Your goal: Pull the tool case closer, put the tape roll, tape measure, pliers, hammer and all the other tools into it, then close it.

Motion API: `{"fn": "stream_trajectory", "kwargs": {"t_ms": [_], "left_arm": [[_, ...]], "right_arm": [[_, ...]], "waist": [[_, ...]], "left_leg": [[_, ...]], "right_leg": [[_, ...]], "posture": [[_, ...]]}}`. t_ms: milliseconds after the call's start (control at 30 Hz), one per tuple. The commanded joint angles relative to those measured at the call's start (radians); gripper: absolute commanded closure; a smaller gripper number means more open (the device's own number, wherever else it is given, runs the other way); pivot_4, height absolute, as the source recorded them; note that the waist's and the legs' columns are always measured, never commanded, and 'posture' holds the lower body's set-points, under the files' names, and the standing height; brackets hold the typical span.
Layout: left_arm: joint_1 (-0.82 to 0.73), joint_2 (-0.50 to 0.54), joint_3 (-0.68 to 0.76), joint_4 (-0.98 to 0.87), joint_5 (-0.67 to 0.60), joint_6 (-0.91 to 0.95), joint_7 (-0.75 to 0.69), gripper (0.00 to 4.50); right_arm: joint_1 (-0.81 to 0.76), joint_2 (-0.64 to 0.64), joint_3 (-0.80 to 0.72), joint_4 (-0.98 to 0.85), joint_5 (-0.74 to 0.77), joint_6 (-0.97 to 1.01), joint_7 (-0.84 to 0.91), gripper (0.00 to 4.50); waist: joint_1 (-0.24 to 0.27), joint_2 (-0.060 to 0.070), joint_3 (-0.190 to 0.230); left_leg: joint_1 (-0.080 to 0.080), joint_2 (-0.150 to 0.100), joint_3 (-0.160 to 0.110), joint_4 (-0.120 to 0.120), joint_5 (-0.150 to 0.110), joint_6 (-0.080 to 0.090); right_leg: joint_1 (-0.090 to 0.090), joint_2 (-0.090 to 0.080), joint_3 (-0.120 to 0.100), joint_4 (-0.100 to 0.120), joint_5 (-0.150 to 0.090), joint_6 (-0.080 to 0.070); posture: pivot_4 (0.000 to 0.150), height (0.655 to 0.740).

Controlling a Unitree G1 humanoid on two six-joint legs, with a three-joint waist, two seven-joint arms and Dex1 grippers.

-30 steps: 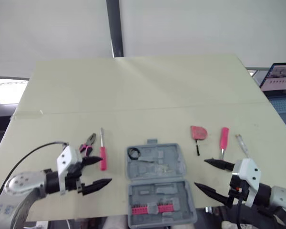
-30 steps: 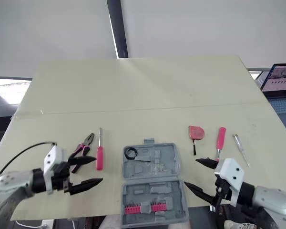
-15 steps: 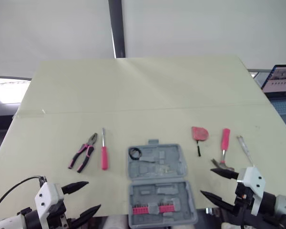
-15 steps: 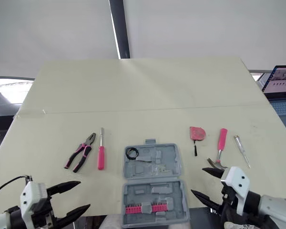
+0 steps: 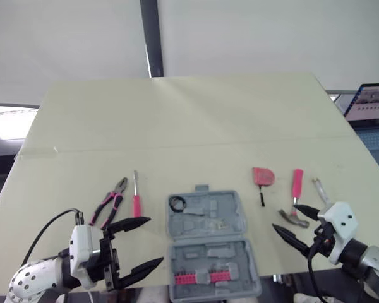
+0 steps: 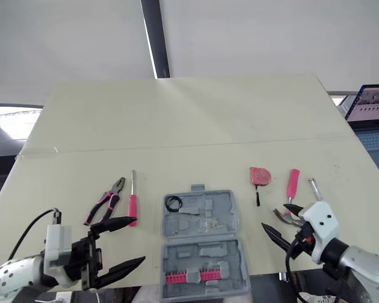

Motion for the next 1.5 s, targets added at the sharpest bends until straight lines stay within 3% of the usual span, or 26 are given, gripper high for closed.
{"fn": "stream_trajectory", "kwargs": {"t_ms": [33,233,533,833,1333,1433,1500], "left_arm": [[0.006,-0.012,-0.026,0.009,0.004,-0.046,-0.013,0.01],[0.017,-0.023,-0.046,0.104,0.05,-0.145,-0.048,0.01],[0.035,-0.025,-0.052,0.193,0.088,-0.254,-0.074,0.01],[0.046,-0.031,-0.076,0.209,0.122,-0.302,-0.045,0.01],[0.049,-0.012,-0.103,0.135,0.146,-0.266,0.048,0.01],[0.047,-0.007,-0.11,0.111,0.147,-0.245,0.065,0.0],[0.038,-0.001,-0.112,0.081,0.142,-0.215,0.084,0.0]], "right_arm": [[-0.011,0.023,-0.008,-0.051,-0.006,0.033,-0.067,0.0],[-0.15,0.058,0.041,-0.076,-0.009,0.308,-0.269,0.0],[-0.475,0.191,0.122,0.171,-0.013,0.563,-0.444,0.0],[-0.608,0.237,0.197,0.321,-0.085,0.539,-0.473,0.0],[-0.648,0.283,0.258,0.376,-0.149,0.517,-0.472,0.0],[-0.651,0.292,0.266,0.373,-0.158,0.517,-0.472,0.91],[-0.653,0.295,0.273,0.372,-0.165,0.51,-0.465,1.83]], "waist": [[0.001,0.0,0.0],[-0.001,0.001,-0.001],[-0.003,0.002,0.0],[-0.005,0.005,-0.001],[-0.027,0.003,-0.002],[-0.027,0.003,-0.002],[-0.027,0.003,-0.002]], "left_leg": [[0.0,0.0,0.0,0.0,0.0,0.0],[0.0,0.0,0.0,0.0,0.0,0.0],[-0.001,0.0,0.0,0.0,0.0,0.0],[-0.002,0.0,0.0,0.0,0.0,0.0],[-0.001,0.0,0.0,-0.002,0.0,0.0],[-0.001,0.0,0.0,-0.002,0.0,0.0],[-0.001,0.0,0.0,-0.002,0.0,0.0]], "right_leg": [[0.0,0.0,0.0,0.0,0.0,0.0],[0.0,0.0,0.0,0.0,0.0,0.0],[-0.001,0.0,0.0,0.0,0.0,0.0],[-0.002,0.0,0.0,0.001,0.0,0.0],[-0.002,0.0,-0.001,0.001,0.0,0.0],[-0.002,0.0,-0.001,0.0,0.0,0.0],[-0.002,0.0,-0.001,0.001,0.0,0.0]], "posture": [[0.15,0.7373],[0.15,0.7373],[0.15,0.7373],[0.15,0.7373],[0.15,0.7373],[0.15,0.7373],[0.15,0.7373]]}}
